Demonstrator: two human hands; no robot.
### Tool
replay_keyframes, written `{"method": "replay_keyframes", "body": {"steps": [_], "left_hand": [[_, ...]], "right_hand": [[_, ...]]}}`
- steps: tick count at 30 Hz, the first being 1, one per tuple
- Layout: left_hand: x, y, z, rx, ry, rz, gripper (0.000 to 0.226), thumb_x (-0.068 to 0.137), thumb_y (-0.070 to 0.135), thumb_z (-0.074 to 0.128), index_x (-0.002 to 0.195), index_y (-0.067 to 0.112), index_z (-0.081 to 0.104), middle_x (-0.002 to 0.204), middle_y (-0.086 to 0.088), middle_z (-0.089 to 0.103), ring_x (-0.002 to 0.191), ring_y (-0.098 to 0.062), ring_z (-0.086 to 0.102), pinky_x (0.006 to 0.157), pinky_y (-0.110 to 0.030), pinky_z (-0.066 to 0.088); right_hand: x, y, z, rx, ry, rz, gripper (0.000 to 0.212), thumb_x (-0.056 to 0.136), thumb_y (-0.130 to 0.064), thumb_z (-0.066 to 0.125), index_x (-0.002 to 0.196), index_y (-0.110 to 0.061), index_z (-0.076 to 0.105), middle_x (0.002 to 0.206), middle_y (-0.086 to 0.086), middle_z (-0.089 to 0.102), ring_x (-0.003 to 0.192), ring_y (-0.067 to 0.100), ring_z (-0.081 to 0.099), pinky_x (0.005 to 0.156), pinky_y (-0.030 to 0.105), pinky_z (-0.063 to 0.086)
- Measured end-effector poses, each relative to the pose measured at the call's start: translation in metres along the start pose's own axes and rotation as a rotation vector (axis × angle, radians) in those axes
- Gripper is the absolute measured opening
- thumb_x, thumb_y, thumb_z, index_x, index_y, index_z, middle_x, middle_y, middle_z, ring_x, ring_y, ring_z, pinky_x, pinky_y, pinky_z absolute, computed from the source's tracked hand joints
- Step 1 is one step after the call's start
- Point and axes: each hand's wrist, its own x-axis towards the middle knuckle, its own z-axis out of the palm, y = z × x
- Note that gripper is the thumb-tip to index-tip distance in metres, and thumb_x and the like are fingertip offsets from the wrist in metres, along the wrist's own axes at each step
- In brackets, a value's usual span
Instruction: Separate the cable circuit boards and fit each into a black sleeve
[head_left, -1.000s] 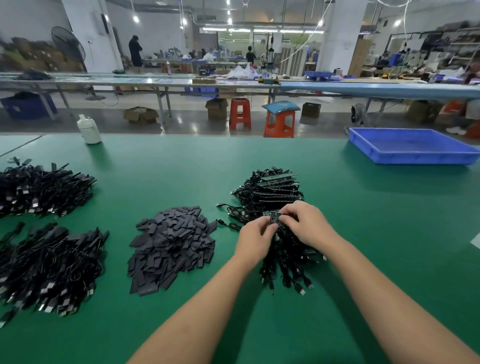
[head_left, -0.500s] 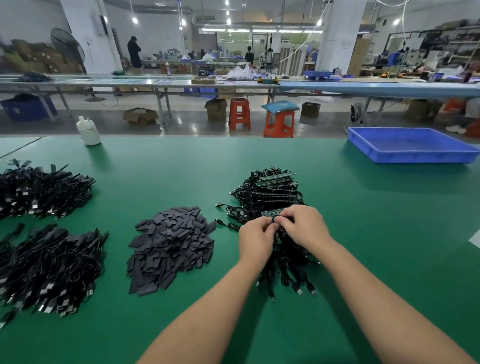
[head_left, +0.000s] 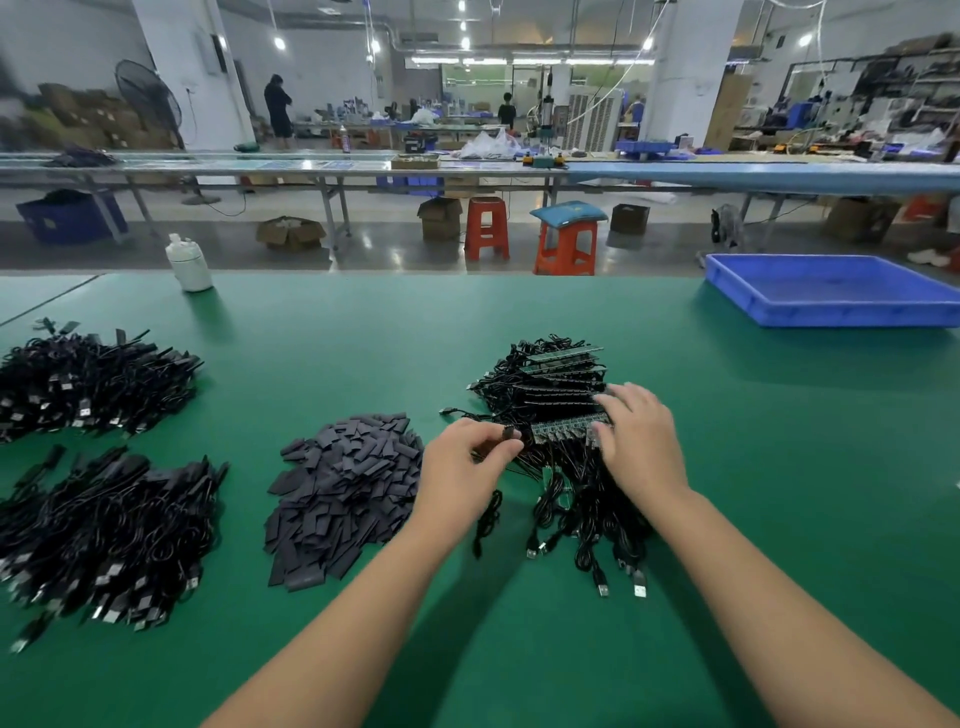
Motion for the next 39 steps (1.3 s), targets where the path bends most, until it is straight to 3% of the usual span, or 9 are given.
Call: {"method": "replay_keyframes", "body": {"steps": [3, 5, 7, 12, 20, 23, 27, 31, 39], "left_hand": [[0.004, 0.003, -0.006, -0.065, -0.055, -0.020, 0.011, 0.081, 0.031, 0.077, 0.077, 0.024, 0.069, 0.063, 0.016, 0.058, 0.057, 0.001, 0.047, 0.057, -0.011, 0.038], [0.007, 0.004, -0.008, -0.171, -0.073, -0.111, 0.019, 0.081, 0.029, 0.078, 0.075, 0.018, 0.064, 0.063, 0.010, 0.056, 0.058, -0.007, 0.046, 0.060, -0.024, 0.042], [0.008, -0.001, -0.013, -0.222, -0.062, -0.197, 0.021, 0.083, 0.023, 0.077, 0.073, 0.016, 0.060, 0.062, 0.002, 0.057, 0.059, -0.014, 0.047, 0.060, -0.029, 0.040], [-0.002, -0.032, -0.039, -0.182, -0.175, -0.357, 0.026, 0.087, 0.029, 0.073, 0.068, 0.011, 0.066, 0.048, 0.007, 0.055, 0.038, -0.007, 0.040, 0.038, -0.017, 0.031], [-0.019, -0.094, -0.054, -0.169, -0.296, -0.536, 0.024, 0.091, 0.031, 0.069, 0.070, 0.017, 0.071, 0.061, 0.004, 0.062, 0.046, -0.007, 0.043, 0.046, -0.019, 0.031], [-0.018, -0.119, -0.065, 0.388, -0.137, -0.427, 0.010, 0.092, 0.036, 0.066, 0.089, 0.028, 0.071, 0.084, 0.010, 0.070, 0.073, -0.006, 0.063, 0.065, -0.023, 0.047], [-0.028, -0.146, -0.084, 0.815, -0.129, -0.460, 0.032, 0.089, 0.047, 0.064, 0.114, 0.027, 0.063, 0.112, 0.003, 0.061, 0.095, -0.020, 0.064, 0.076, -0.032, 0.051], [-0.030, -0.159, -0.086, 0.823, -0.158, -0.470, 0.041, 0.087, 0.044, 0.070, 0.120, 0.022, 0.059, 0.116, 0.000, 0.058, 0.096, -0.022, 0.063, 0.080, -0.035, 0.053], [-0.029, -0.162, -0.090, 0.810, -0.081, -0.404, 0.013, 0.094, 0.035, 0.063, 0.097, 0.028, 0.073, 0.102, 0.007, 0.055, 0.082, -0.016, 0.059, 0.068, -0.030, 0.051]], "right_hand": [[-0.017, -0.057, -0.007, 0.703, -0.301, 0.108, 0.035, 0.104, -0.046, 0.038, 0.125, -0.034, 0.062, 0.106, -0.024, 0.069, 0.106, 0.000, 0.061, 0.097, 0.029, 0.045], [-0.031, -0.089, 0.001, 1.139, -0.523, 0.253, 0.042, 0.104, -0.052, 0.031, 0.119, -0.034, 0.066, 0.067, -0.018, 0.064, 0.068, -0.002, 0.061, 0.076, 0.022, 0.049], [-0.044, -0.103, 0.015, 1.293, -0.534, 0.293, 0.038, 0.105, -0.044, 0.038, 0.116, -0.023, 0.068, 0.056, -0.008, 0.050, 0.049, 0.006, 0.047, 0.053, 0.020, 0.043], [-0.061, -0.110, 0.045, 1.197, -0.525, 0.297, 0.017, 0.101, -0.029, 0.055, 0.105, -0.019, 0.069, 0.058, -0.008, 0.045, 0.045, 0.004, 0.033, 0.044, 0.020, 0.027], [-0.075, -0.121, 0.074, 1.185, -0.601, 0.442, 0.015, 0.098, -0.016, 0.059, 0.099, -0.027, 0.070, 0.089, -0.006, 0.077, 0.044, 0.005, 0.034, 0.041, 0.015, 0.030], [-0.076, -0.114, 0.087, 1.088, -0.610, 0.492, 0.013, 0.098, -0.015, 0.059, 0.102, -0.022, 0.069, 0.088, -0.005, 0.077, 0.046, 0.009, 0.038, 0.043, 0.018, 0.034], [-0.082, -0.099, 0.104, 1.033, -0.596, 0.525, 0.018, 0.097, -0.012, 0.058, 0.110, -0.015, 0.069, 0.088, -0.002, 0.077, 0.051, 0.009, 0.053, 0.048, 0.023, 0.046], [-0.086, -0.093, 0.114, 1.126, -0.576, 0.578, 0.022, 0.093, -0.009, 0.061, 0.113, -0.013, 0.070, 0.091, 0.002, 0.077, 0.055, 0.013, 0.059, 0.048, 0.024, 0.047], [-0.084, -0.088, 0.116, 1.042, -0.582, 0.537, 0.020, 0.095, -0.012, 0.061, 0.111, -0.019, 0.072, 0.087, -0.010, 0.076, 0.046, 0.007, 0.045, 0.045, 0.014, 0.039]]}}
